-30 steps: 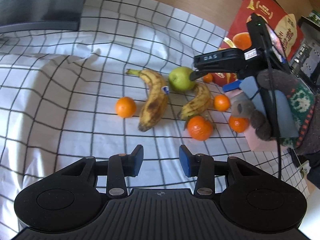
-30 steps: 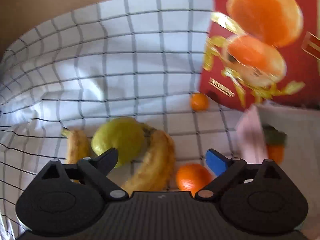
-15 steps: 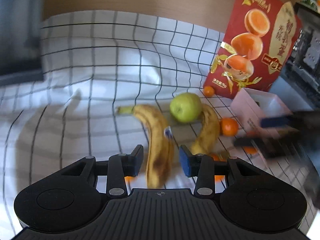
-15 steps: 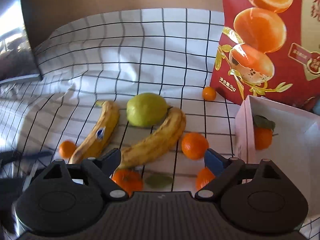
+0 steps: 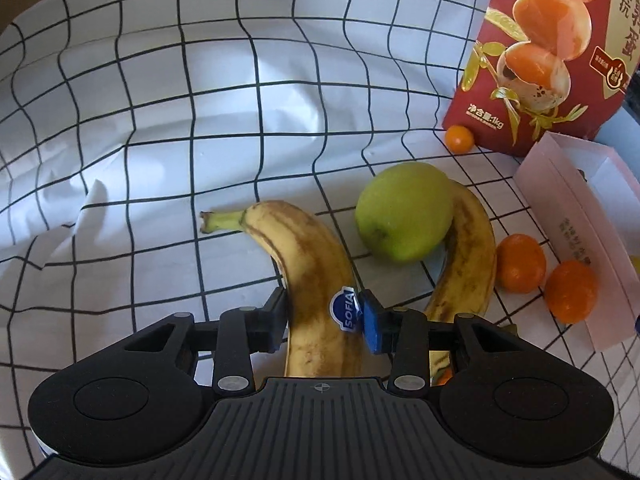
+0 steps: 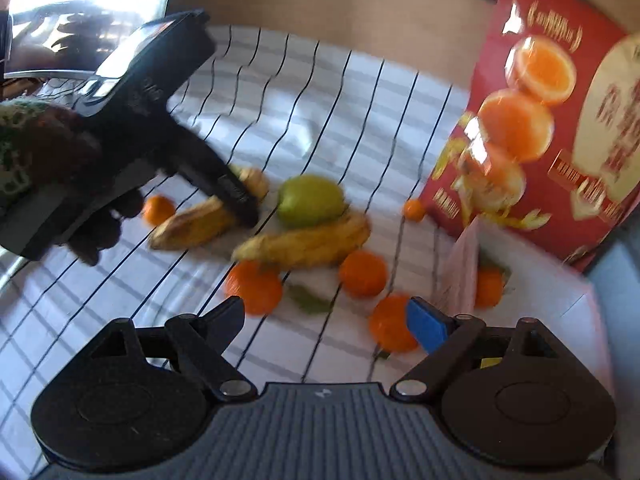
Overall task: Organize fruits
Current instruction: 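Grasp the spotted banana with the left tool while the right grasps a tangerine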
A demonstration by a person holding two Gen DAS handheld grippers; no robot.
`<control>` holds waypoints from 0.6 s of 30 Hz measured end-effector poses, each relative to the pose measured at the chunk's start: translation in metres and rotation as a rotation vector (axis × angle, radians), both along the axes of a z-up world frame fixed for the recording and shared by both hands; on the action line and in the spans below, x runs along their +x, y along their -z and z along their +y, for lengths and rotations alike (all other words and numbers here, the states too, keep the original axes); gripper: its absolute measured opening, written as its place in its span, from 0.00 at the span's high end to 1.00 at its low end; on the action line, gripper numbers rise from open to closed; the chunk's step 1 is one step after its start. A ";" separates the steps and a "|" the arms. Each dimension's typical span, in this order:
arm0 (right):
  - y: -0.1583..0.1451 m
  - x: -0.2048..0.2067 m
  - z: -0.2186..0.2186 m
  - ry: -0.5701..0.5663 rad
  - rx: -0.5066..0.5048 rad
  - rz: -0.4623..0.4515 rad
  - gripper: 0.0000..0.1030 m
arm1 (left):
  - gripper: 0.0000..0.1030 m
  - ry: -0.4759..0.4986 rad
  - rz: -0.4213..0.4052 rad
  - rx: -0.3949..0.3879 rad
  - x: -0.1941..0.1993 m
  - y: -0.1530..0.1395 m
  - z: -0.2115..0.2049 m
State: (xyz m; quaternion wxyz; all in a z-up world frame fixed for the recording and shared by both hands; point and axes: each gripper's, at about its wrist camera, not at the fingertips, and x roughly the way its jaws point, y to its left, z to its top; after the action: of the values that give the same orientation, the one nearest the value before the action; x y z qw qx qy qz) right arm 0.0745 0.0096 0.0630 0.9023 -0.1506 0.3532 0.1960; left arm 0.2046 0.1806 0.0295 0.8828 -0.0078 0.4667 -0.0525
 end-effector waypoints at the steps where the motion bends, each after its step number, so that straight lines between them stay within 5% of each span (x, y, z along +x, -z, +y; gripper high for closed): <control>1: 0.001 0.001 0.000 0.003 0.015 0.018 0.14 | 0.59 -0.019 0.001 -0.008 -0.002 -0.001 0.001; 9: 0.000 0.010 -0.008 0.009 0.044 0.038 0.16 | 0.59 -0.062 0.029 -0.072 -0.054 -0.006 -0.011; 18: 0.010 0.025 0.007 -0.069 0.120 0.145 0.42 | 0.59 -0.068 0.086 -0.141 -0.121 -0.006 -0.006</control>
State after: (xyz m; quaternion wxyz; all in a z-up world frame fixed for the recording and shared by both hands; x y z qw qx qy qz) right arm 0.0995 0.0169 0.0530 0.8744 -0.0938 0.4001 0.2579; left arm 0.0835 0.1742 0.0358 0.8606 -0.0880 0.4986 -0.0550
